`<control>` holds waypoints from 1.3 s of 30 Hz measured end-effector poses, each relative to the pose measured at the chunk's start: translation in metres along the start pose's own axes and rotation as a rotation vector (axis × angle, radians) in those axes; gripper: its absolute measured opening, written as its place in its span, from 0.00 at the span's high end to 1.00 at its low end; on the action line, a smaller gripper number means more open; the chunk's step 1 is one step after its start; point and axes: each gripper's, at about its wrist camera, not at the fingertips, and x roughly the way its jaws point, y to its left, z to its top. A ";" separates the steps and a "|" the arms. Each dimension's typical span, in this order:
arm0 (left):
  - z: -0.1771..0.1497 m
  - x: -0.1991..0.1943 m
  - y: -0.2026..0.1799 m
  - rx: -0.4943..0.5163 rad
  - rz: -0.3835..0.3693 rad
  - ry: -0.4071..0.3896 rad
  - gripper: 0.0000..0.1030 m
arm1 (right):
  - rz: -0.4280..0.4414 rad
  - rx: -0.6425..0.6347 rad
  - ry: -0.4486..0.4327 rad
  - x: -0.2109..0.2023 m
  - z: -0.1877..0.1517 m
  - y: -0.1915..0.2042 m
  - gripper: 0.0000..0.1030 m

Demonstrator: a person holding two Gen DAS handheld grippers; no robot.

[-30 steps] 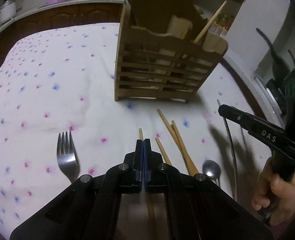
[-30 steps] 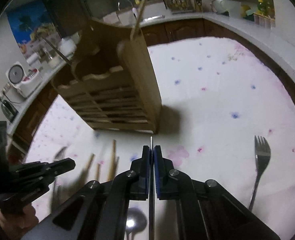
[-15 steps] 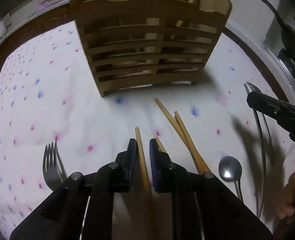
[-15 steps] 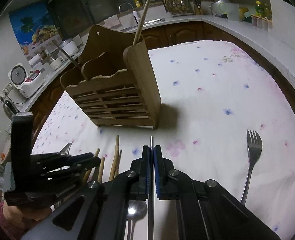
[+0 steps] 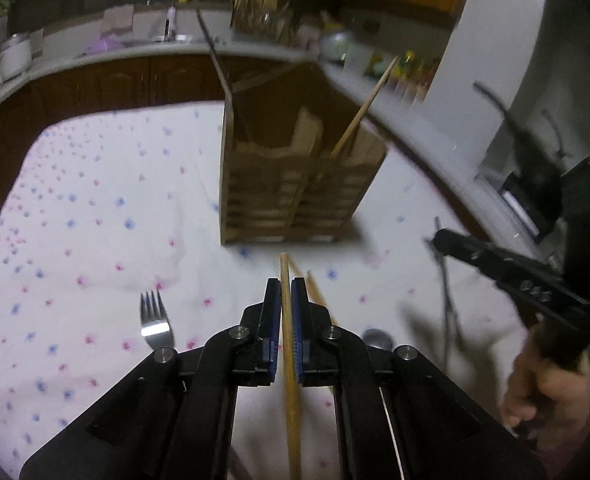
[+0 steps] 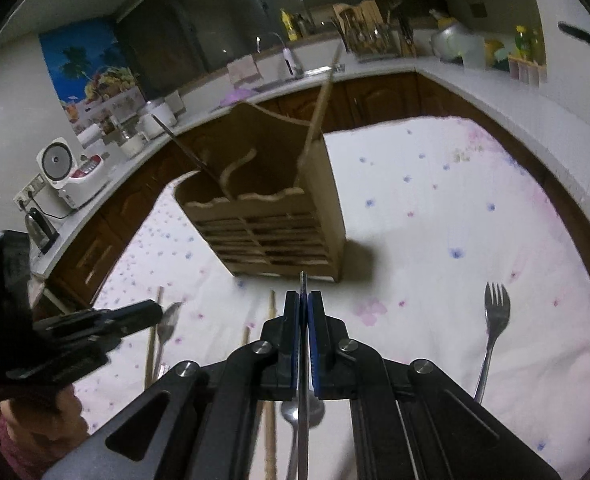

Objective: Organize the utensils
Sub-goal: 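Lift both chopsticks and lower them into the wooden holder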

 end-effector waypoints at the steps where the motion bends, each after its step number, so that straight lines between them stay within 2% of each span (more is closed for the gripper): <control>1: 0.002 -0.008 -0.004 0.002 -0.005 -0.015 0.96 | 0.002 -0.006 -0.009 -0.004 0.001 0.003 0.96; 11: 0.008 -0.080 0.000 -0.019 -0.059 -0.169 0.96 | 0.009 -0.065 -0.135 -0.060 0.015 0.031 0.96; 17: 0.007 -0.097 0.005 -0.026 -0.052 -0.211 0.96 | 0.005 -0.090 -0.189 -0.079 0.021 0.041 0.96; 25: 0.010 -0.111 0.008 -0.035 -0.038 -0.268 0.96 | 0.009 -0.096 -0.215 -0.083 0.026 0.044 0.96; 39: 0.037 -0.131 0.012 -0.056 -0.018 -0.407 0.96 | 0.003 -0.088 -0.270 -0.092 0.040 0.041 0.96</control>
